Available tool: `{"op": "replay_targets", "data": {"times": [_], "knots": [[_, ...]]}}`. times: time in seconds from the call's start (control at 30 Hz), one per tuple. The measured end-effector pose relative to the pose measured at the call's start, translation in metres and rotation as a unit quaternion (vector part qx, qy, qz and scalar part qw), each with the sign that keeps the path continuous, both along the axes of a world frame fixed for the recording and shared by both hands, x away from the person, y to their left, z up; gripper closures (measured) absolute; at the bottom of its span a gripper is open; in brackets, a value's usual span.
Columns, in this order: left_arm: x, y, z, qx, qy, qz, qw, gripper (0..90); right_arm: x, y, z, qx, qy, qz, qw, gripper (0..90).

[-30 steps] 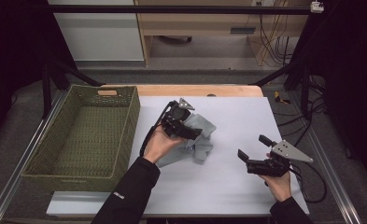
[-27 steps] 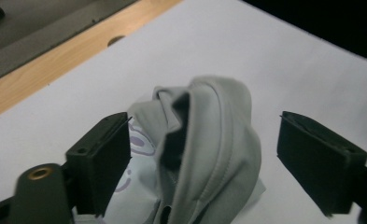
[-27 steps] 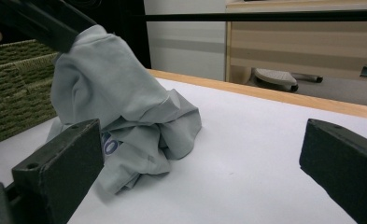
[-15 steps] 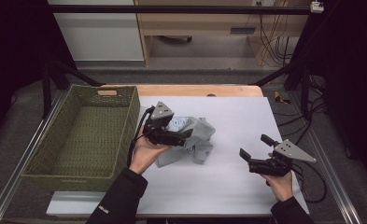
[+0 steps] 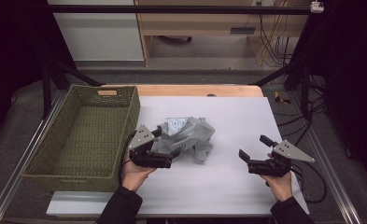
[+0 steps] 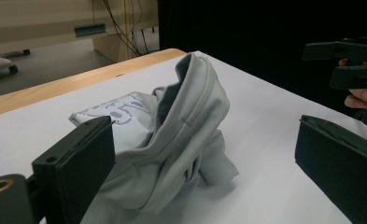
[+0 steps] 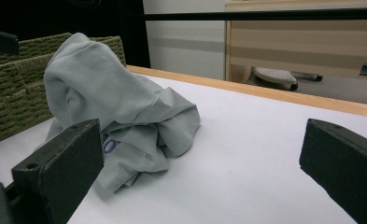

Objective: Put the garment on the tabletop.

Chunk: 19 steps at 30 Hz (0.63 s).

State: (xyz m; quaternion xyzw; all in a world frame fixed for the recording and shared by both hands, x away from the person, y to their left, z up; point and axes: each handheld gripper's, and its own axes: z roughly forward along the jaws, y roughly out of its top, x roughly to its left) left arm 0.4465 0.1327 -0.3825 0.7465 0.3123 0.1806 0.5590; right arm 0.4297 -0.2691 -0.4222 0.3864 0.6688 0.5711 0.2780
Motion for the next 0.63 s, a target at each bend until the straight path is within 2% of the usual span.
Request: {"op": "replay_targets", "data": {"times": [0.2, 0.33, 0.63], "knots": [[-0.009, 0.012, -0.016, -0.02, -0.01, 0.014, 0.9997, 3.4, 0.0, -0.002, -0.002, 0.006, 0.004, -0.003, 1.0, 0.3], [-0.013, 0.021, -0.018, -0.032, -0.019, 0.023, 0.999, 3.4, 0.0, -0.002, -0.004, 0.002, 0.006, -0.002, 1.0, 0.3], [-0.019, 0.028, -0.023, -0.032, -0.022, 0.031, 0.9988, 3.2, -0.001, 0.0, -0.006, 0.0, 0.011, 0.005, 0.9999, 0.3]]}}
